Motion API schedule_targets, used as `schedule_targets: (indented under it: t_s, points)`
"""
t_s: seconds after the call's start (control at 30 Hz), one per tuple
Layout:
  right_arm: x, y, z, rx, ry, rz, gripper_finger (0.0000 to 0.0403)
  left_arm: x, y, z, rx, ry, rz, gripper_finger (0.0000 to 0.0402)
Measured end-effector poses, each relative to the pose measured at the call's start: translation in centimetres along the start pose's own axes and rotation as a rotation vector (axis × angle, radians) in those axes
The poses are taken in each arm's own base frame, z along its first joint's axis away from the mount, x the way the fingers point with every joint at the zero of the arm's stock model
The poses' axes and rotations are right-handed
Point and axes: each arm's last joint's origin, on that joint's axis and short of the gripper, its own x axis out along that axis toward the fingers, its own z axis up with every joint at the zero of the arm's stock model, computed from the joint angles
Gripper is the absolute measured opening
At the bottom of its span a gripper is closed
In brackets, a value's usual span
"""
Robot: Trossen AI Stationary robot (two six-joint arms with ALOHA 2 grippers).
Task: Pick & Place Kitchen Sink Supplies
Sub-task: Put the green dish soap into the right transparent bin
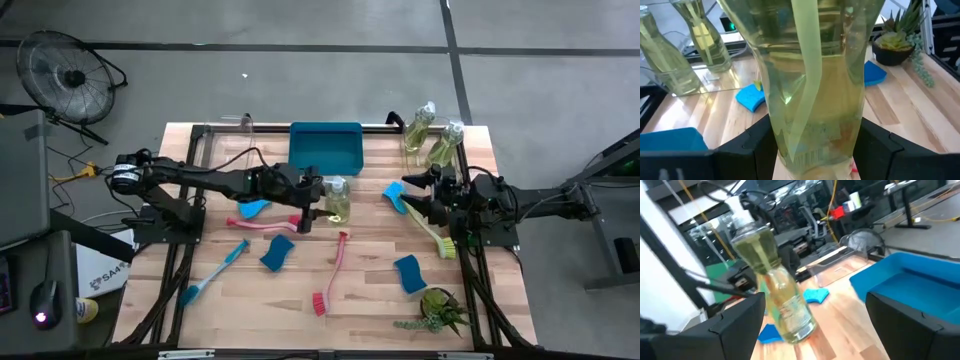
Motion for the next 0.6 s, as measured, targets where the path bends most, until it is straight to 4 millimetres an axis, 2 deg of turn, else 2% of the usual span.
schedule_targets:
  t_s: [0.6]
  points:
    - [0.0, -0.11, -0.1, -0.092, 0.005, -0.025, 0.0339, -0.05, 0.35, 0.8, -0.044, -0.074, 0.12, 0.0199]
